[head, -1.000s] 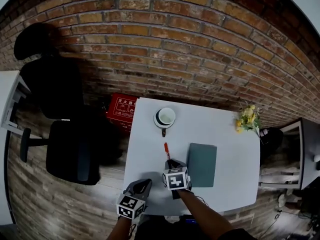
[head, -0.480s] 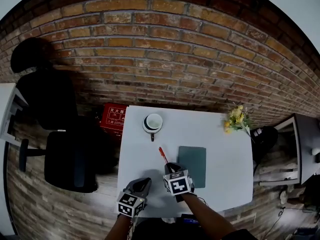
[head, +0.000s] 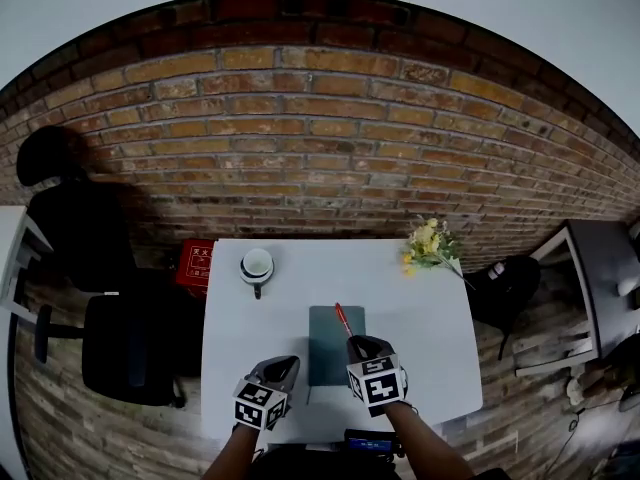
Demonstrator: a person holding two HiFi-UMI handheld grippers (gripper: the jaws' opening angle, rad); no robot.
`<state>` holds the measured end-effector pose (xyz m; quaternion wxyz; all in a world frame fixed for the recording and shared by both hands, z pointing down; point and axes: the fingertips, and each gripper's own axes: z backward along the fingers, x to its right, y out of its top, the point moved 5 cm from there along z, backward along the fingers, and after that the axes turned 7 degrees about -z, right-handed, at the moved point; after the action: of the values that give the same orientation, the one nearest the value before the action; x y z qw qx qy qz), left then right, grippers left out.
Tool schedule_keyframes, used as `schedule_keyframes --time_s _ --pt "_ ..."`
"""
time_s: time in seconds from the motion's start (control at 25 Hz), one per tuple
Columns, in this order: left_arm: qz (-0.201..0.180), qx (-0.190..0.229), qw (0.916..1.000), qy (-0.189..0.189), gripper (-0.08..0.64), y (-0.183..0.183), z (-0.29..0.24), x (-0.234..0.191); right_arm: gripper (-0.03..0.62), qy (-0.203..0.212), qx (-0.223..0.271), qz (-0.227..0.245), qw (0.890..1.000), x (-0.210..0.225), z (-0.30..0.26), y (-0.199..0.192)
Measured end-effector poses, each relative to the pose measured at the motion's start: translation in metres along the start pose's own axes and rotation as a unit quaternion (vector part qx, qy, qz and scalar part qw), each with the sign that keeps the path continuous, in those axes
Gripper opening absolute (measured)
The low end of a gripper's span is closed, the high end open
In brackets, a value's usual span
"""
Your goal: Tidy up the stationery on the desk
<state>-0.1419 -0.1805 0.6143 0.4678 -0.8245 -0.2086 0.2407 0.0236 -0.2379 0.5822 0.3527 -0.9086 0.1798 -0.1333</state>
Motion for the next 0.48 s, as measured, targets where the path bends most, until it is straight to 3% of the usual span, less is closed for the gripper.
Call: schedule_keyframes --time_s 0.24,0.48 --pt "0.003 0.009 0.9999 -0.008 0.012 0.021 -0.023 0.042 0.046 -0.018 0.015 -0.04 0.999 0.062 0.042 -0.022" --pt "-0.003 0.005 1.0 -0.007 0.012 0.024 -0.032 0.064 0.046 -0.014 0.012 -0.064 0.998 0.089 0.051 -0.034"
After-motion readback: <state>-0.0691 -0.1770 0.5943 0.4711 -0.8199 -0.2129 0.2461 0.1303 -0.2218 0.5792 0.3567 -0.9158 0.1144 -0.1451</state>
